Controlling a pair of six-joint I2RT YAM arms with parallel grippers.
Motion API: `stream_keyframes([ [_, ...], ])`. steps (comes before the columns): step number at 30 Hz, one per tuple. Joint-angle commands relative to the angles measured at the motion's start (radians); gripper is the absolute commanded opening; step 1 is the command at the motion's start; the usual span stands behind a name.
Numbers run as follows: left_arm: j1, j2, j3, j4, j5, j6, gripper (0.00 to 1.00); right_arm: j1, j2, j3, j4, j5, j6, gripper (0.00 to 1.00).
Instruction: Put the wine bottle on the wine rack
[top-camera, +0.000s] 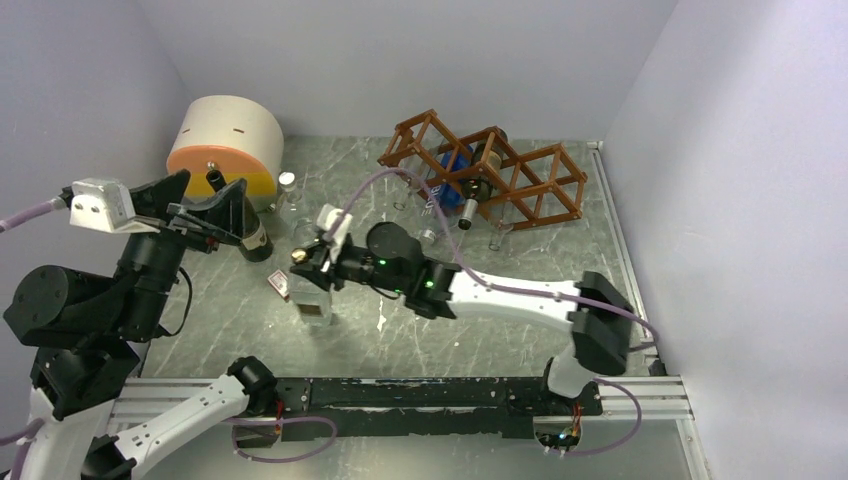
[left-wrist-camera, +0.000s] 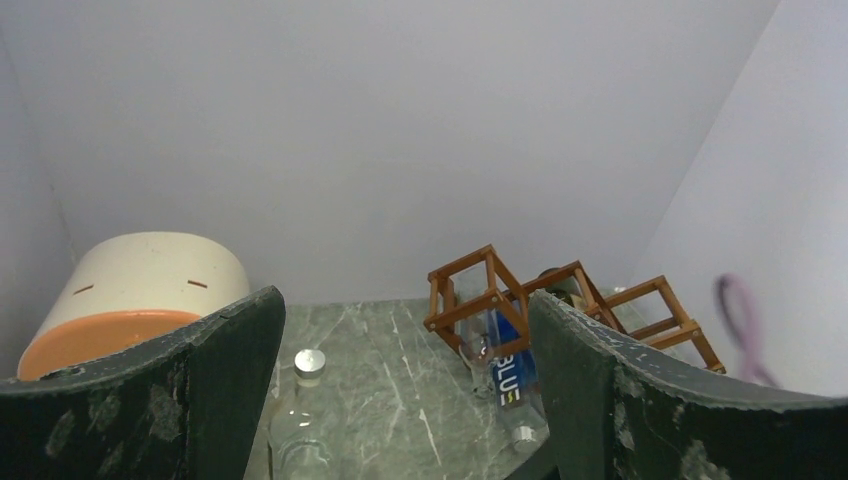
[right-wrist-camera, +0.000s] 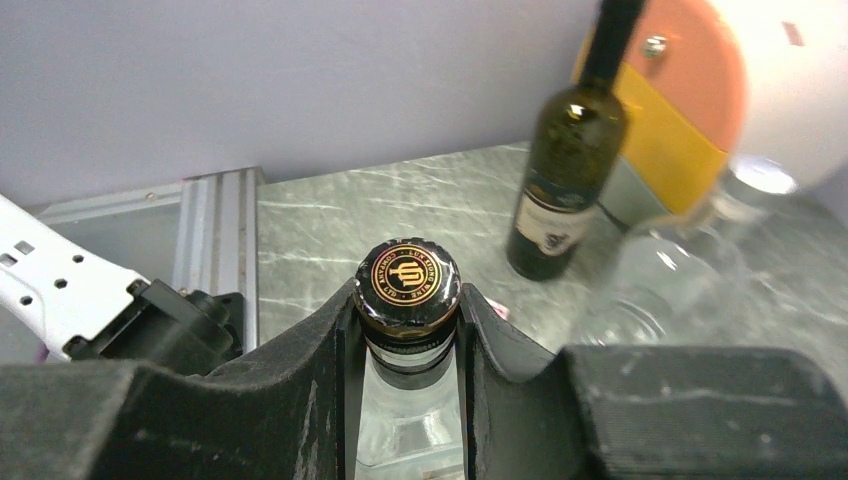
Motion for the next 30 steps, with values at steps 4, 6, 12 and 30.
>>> stream_keyframes([
  [4, -0.001, -0.024, -0.136, 0.014, -0.014, 0.000, 0.95, -0.015, -0.298, -0.164, 0.018, 0.288, -0.026, 0.05],
  [6, -0.002, -0.015, -0.190, 0.020, 0.000, -0.028, 0.95, -0.016, -0.339, -0.207, -0.009, 0.364, -0.012, 0.04],
  [12, -0.001, 0.010, -0.373, 0.062, 0.106, -0.128, 0.95, -0.015, -0.424, -0.250, -0.070, 0.551, 0.084, 0.00],
  [30, -0.002, -0.002, -1.000, 0.709, 0.659, -0.207, 0.95, -0.017, -0.533, -0.216, -0.321, 0.868, 0.303, 0.00],
])
